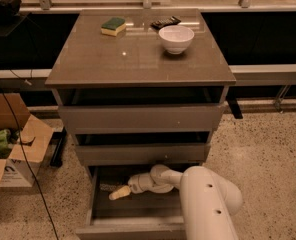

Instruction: Pick water bottle from bottom drawer and place on counter

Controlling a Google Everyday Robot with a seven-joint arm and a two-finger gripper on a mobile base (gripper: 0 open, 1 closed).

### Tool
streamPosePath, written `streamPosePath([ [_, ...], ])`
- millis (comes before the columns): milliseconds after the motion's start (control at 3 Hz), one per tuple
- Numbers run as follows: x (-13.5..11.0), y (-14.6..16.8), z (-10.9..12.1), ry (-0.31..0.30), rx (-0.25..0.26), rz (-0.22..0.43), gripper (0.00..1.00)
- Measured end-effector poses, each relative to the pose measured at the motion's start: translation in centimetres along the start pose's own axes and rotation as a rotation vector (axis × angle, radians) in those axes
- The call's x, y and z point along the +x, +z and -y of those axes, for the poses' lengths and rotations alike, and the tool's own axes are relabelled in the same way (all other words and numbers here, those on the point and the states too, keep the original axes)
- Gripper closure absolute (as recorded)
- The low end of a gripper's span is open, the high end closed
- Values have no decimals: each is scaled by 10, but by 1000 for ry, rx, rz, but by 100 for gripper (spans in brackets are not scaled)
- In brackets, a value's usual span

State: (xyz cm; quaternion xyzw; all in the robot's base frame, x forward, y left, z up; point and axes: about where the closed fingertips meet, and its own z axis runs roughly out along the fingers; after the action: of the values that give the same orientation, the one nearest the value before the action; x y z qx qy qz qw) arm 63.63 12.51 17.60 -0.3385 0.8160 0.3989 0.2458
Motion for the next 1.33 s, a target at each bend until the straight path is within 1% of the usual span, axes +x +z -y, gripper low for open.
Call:
streamPosePath([
  [333, 14, 13, 3, 33, -2, -23, 0],
  [667, 29, 22, 1, 68, 0, -39, 18],
  [1000, 40, 29, -2, 93, 8, -51, 43],
  [1333, 45, 32, -4, 108, 20, -53, 66],
])
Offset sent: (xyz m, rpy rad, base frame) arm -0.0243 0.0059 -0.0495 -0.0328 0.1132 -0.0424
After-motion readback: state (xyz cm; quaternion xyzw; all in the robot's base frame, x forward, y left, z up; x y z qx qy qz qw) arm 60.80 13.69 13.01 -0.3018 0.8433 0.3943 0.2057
